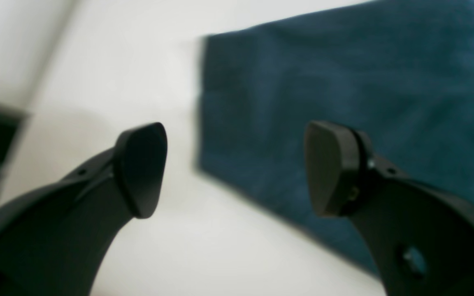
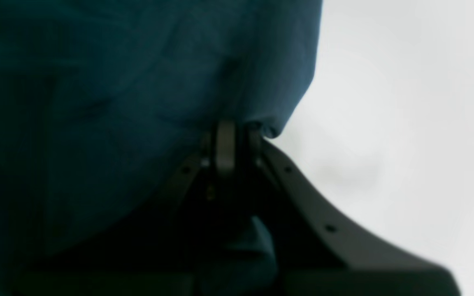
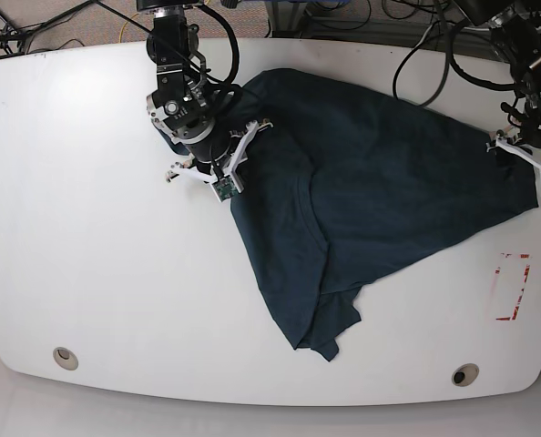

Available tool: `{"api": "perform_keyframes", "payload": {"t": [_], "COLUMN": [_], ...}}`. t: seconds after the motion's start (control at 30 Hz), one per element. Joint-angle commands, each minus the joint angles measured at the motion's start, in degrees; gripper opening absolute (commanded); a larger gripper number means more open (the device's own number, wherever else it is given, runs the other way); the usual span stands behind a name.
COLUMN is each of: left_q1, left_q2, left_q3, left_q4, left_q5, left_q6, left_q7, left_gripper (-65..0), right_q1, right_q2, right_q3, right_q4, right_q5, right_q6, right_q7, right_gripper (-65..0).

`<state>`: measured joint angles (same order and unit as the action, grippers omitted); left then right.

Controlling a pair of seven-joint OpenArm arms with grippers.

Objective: Fold the T-shirt properly
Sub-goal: 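Lower the left gripper onto the shirt's opposite corner and grasp it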

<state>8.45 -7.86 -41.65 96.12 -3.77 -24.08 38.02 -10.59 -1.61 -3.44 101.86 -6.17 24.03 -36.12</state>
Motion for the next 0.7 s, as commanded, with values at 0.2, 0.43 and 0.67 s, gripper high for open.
{"api": "perform_keyframes", "payload": {"t": [0.2, 0.43, 0.67], "left_q1": [-0.9, -1.9, -2.6], "left_q2": [-1.0, -1.1, -1.1], "left_q3": [-1.7, -0.8, 0.2], "left_q4": [0.2, -0.3, -1.0], "left_q5": [-0.4, 0.1, 1.0], "left_q6": [1.1, 1.1, 1.2], "left_q7": [-1.1, -2.6, -3.3], "left_gripper": [-15.1, -11.1, -10.1], "right_q1": [1.6, 1.4, 1.3], "right_q2": [0.0, 0.6, 1.4], "right_q3": [-0.2, -0.2, -0.2], "right_q4": [1.7, 3.0, 3.3], "right_q5": [0.6, 0.2, 0.2], "right_q6": [0.1, 0.1, 0.1], "right_q7": [1.4, 1.0, 0.8], "right_gripper": [-65.0, -65.0, -65.0]}}
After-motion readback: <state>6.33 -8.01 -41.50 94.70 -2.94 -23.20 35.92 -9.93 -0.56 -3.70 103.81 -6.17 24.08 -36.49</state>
